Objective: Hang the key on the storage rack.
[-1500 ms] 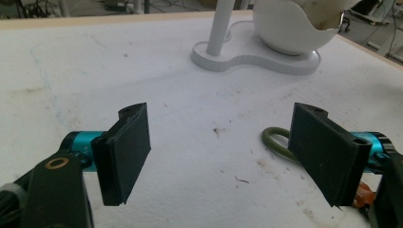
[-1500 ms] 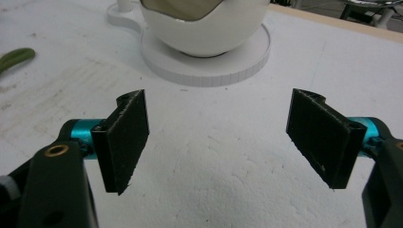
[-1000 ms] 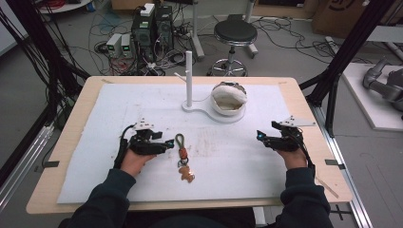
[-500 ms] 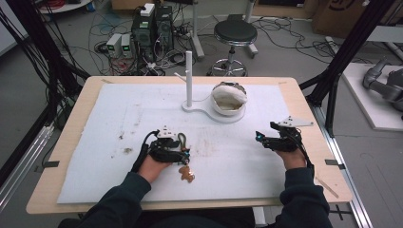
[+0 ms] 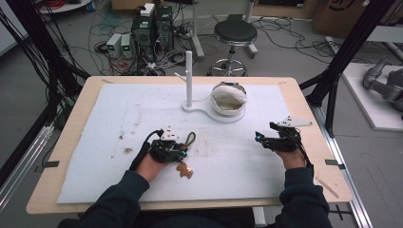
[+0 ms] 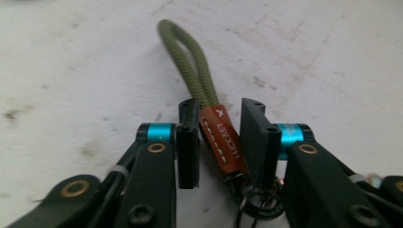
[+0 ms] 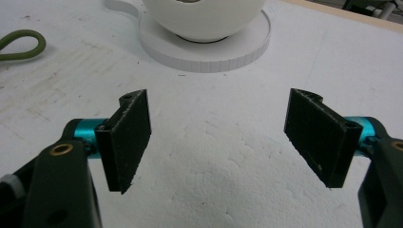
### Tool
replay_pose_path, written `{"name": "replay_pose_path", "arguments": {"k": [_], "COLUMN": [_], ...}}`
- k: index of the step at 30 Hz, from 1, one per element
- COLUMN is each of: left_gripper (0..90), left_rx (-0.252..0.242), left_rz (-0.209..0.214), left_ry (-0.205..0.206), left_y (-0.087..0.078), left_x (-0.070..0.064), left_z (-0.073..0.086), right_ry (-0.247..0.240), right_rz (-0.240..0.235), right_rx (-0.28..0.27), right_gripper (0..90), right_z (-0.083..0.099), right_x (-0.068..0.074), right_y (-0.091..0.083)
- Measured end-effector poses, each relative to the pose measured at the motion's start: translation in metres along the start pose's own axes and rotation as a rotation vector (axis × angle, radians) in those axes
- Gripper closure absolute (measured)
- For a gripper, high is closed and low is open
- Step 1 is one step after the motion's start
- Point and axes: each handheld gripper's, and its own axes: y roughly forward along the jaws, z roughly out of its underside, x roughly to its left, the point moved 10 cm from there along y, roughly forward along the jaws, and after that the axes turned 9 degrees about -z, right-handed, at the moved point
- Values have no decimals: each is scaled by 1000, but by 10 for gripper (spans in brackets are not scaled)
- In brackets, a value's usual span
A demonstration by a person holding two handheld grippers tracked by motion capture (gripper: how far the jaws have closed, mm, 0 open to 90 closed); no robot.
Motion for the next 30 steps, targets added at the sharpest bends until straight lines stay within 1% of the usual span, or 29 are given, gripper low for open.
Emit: {"name": "replay_pose_path", "arguments": {"k": [1,2,3,4,5,6,7,8,9,11,12,13,14,15,16,18,21,22,23,25,26,30], "left_gripper": [735,742,738,716,604,497,436,415,417,434,460,525,630,675,683,694,706,707,708,709,709,712], "left_rx": [-4,-15,-17,-11,1,16,42,33,33,33,32,27,22,19,17,16,13,5,-3,-30,-55,-139], "left_rz": [-21,-33,-42,-44,-50,-59,-72,-85,-94,-99,-101,-89,-78,-86,-84,-72,-56,-41,-35,-25,-17,-8], "left_ry": [7,1,-15,-47,-69,-78,-72,-51,-54,-61,-53,-43,-24,-8,-4,-26,-49,-67,-71,-94,-120,-162], "left_y": [-1,-2,-2,-2,0,1,3,4,4,3,3,2,1,1,1,1,0,0,-1,-5,-9,-22], "left_x": [7,15,18,22,22,22,22,20,20,19,19,16,13,11,11,12,12,11,12,14,15,23], "left_z": [0,1,2,3,4,6,9,9,9,10,10,9,8,8,8,8,7,6,4,1,-3,-14], "right_ry": [1,0,0,-2,0,-4,-4,-4,-6,-4,-5,-1,-2,-5,-7,-4,-3,-3,-2,2,2,9], "right_rz": [1,2,1,1,-1,-1,-1,2,2,0,0,-1,-1,1,0,-1,0,0,-2,-2,0,0], "right_rx": [0,0,-2,0,2,3,2,1,3,3,5,6,7,7,6,6,2,2,-3,-4,-9,-15], "right_gripper": [243,243,243,243,243,243,243,243,243,243,243,243,243,243,243,243,243,243,244,244,244,244], "right_z": [0,0,0,0,0,0,0,0,0,0,0,1,1,1,0,0,0,0,-1,-1,-1,-1], "right_x": [0,0,0,0,0,0,0,0,0,0,0,1,1,1,1,1,1,1,0,0,-1,-2], "right_y": [0,0,0,0,1,1,1,1,1,1,1,2,2,2,2,2,1,1,1,0,0,-1]}}
